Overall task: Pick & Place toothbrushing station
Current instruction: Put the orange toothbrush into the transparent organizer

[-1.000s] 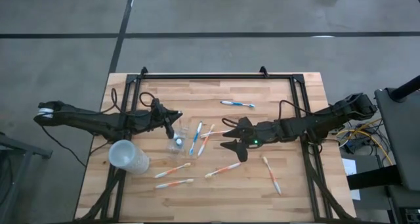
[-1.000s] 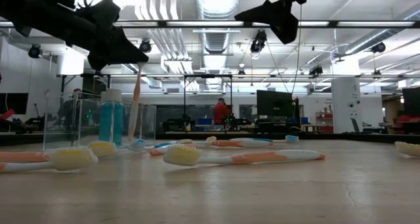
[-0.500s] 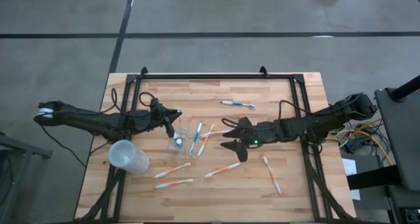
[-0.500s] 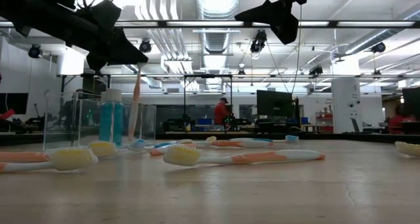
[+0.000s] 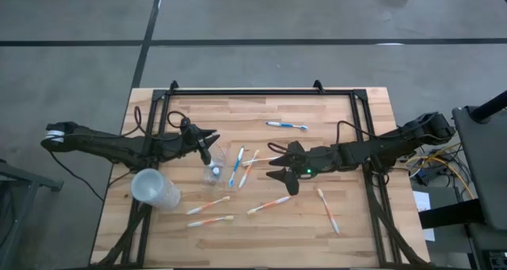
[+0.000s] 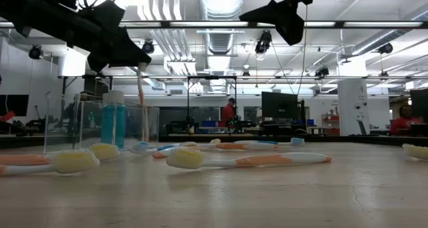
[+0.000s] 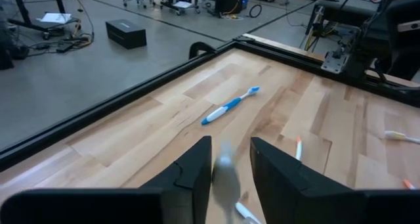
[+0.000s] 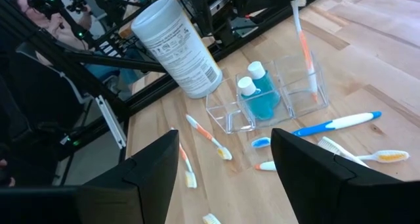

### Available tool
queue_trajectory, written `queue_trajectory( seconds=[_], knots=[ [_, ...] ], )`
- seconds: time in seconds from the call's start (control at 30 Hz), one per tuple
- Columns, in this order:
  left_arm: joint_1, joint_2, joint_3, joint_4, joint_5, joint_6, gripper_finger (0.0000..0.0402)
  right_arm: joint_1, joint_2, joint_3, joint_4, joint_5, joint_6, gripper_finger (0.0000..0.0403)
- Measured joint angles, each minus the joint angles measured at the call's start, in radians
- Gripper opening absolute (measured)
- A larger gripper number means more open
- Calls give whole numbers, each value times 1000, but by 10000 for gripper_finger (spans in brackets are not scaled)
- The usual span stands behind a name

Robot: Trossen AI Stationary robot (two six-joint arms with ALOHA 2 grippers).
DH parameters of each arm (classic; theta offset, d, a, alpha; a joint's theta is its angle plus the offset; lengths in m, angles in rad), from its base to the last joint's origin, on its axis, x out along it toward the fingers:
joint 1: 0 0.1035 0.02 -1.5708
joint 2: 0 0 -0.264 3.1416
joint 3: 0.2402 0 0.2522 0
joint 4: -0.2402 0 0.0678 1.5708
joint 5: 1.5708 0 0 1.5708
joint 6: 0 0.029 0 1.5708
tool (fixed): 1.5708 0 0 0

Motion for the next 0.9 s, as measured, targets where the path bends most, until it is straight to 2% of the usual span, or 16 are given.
queue_trajectory(
  seconds=[0.5,0.73,0.9],
  knots=[
    [0,0,89,7,-154,6,120,0,1,0,-3,0,0,235],
    [0,1,209,7,-55,38,120,0,1,0,-4,1,-1,235],
    [0,4,304,6,101,89,120,0,1,0,-4,1,0,235]
  ],
)
